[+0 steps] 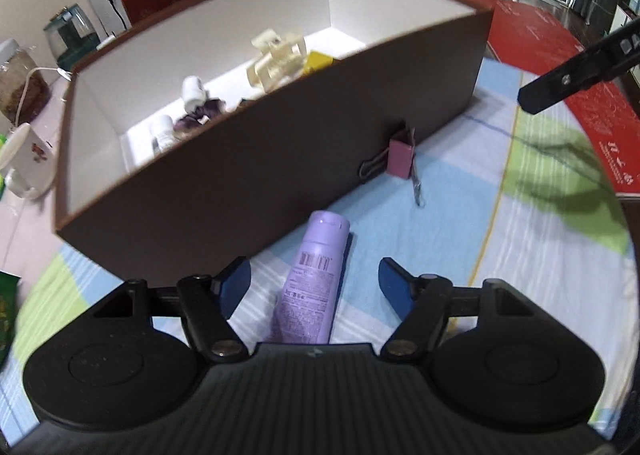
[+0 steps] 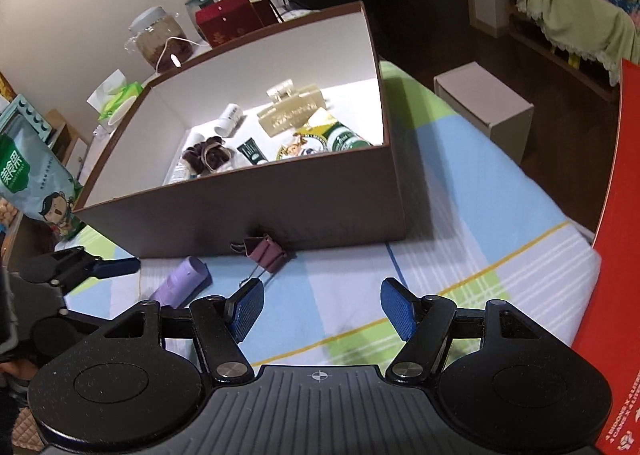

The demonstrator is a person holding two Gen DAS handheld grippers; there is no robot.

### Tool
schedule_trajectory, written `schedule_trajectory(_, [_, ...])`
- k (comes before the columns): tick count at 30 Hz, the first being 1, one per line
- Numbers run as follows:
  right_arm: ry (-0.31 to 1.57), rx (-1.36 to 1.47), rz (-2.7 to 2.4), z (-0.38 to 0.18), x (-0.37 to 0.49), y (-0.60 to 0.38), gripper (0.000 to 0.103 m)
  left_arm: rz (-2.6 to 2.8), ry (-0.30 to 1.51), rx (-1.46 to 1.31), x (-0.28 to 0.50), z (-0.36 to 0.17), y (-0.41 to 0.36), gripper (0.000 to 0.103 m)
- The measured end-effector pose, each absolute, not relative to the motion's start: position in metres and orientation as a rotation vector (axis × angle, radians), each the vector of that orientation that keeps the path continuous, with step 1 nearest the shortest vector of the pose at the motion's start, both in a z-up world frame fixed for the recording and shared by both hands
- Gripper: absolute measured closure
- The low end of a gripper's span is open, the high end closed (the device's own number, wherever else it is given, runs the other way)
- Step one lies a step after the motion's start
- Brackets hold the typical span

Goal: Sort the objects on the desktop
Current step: 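Grasp the lavender lotion tube with the left gripper while the right gripper grasps the pink binder clip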

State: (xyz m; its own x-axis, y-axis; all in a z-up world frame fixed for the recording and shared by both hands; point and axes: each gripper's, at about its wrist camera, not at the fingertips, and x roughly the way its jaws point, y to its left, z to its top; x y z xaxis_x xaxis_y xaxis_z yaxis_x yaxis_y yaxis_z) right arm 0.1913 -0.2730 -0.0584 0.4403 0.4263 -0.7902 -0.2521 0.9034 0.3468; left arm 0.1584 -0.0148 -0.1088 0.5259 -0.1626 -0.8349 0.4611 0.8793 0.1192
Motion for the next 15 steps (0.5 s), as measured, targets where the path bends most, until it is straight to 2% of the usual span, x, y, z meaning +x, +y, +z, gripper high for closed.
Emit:
schedule_trajectory(5, [1.049,0.196,0.431,-0.068,0.195,-0.267,0.035,-0.39,0.973,0.33,0.172,-0.126,-0.014,0.042])
schedule_trajectory(10, [1.06,0.204,0.461,-0.077,0.197,-0.256,0.035,-0.412,0.987,0.296,0.179,-0.136,-0.013,0.052])
schedule_trajectory(12, [1.066,0.208,0.474,-0.081,0.2,-0.25,0.035,-0.433,0.994,0.263,0.179,-0.136,-0.01,0.065])
schedule_trajectory(15, [1.062,0.196,0.488,-0.086,0.203,-0.238,0.035,-0.436,0.994,0.273,0.175,-0.133,-0.009,0.072])
